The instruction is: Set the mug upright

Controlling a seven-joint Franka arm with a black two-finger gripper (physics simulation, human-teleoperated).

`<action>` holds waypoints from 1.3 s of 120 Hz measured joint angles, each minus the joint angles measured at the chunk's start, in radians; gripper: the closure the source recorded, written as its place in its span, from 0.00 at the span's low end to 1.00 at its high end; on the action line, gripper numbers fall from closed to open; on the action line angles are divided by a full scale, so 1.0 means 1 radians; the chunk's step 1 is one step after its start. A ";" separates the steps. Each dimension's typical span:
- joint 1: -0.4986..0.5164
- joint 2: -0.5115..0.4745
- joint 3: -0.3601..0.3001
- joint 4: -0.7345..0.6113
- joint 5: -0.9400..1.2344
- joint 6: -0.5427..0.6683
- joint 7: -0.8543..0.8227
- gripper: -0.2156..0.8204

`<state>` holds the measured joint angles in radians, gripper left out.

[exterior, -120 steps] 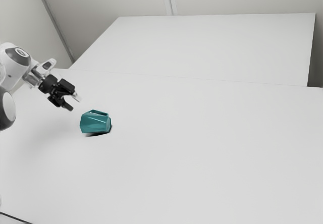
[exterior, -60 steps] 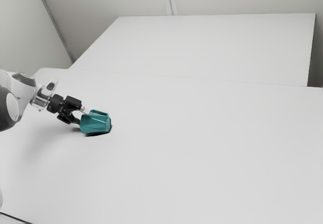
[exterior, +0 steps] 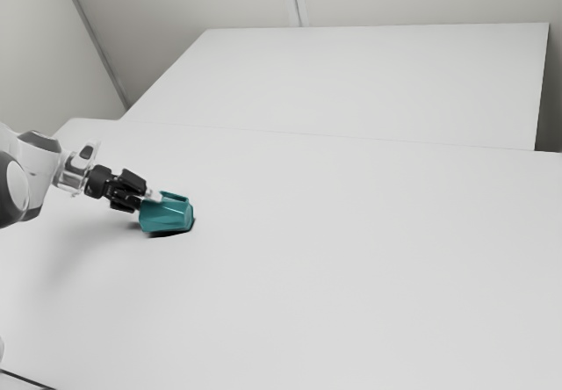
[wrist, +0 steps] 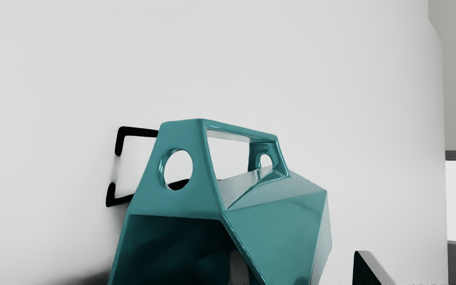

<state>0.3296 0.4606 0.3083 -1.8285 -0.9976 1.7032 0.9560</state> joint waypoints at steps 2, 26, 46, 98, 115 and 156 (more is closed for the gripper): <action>0.000 0.000 0.000 0.000 0.000 -0.001 0.002 0.64; -0.005 -0.010 0.000 0.002 0.001 -0.007 0.024 0.85; -0.036 -0.060 -0.001 0.000 0.007 -0.009 0.037 0.92; -0.205 -0.268 -0.036 -0.028 0.376 0.117 -0.056 0.95; -0.252 -0.284 -0.105 -0.027 0.593 0.225 -0.156 0.96; -0.309 -0.280 -0.172 -0.076 0.844 0.400 -0.404 0.96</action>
<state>0.0206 0.1803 0.1365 -1.9047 -0.1536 2.1034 0.5522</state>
